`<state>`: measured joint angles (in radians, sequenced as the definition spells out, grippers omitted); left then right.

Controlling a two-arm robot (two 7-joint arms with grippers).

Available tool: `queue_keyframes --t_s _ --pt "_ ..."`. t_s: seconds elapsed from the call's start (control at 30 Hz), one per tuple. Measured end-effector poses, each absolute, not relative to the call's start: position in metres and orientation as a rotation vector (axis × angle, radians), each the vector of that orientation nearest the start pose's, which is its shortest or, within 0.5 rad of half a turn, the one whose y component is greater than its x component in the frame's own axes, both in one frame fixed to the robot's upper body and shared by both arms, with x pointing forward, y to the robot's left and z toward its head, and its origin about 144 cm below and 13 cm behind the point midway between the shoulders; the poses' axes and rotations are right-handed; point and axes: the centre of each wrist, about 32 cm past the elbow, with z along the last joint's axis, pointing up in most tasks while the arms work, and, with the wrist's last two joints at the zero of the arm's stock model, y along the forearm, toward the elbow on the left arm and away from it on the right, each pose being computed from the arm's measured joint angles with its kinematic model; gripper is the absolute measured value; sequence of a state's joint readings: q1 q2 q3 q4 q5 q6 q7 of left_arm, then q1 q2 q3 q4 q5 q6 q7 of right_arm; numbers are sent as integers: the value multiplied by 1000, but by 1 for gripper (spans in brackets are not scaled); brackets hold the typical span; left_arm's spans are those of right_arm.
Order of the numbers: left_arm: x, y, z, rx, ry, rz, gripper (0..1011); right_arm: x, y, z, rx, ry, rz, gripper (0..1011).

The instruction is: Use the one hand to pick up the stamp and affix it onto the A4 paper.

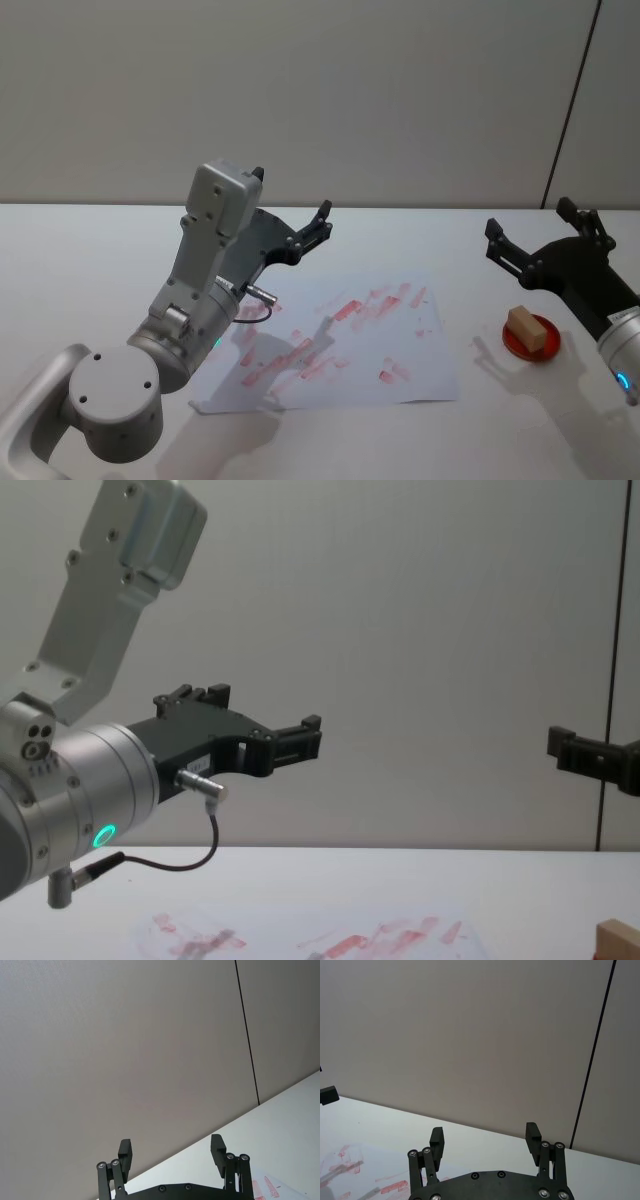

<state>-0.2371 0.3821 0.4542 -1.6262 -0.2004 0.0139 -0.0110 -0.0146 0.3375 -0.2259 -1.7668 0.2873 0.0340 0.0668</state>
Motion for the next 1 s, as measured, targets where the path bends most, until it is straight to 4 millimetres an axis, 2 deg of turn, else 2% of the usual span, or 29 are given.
queue_keyframes --t_s 1.0 --pt "492 198 1204 61 -268 1124 1002 443 -237 1189 26 -75 -1229 1001"
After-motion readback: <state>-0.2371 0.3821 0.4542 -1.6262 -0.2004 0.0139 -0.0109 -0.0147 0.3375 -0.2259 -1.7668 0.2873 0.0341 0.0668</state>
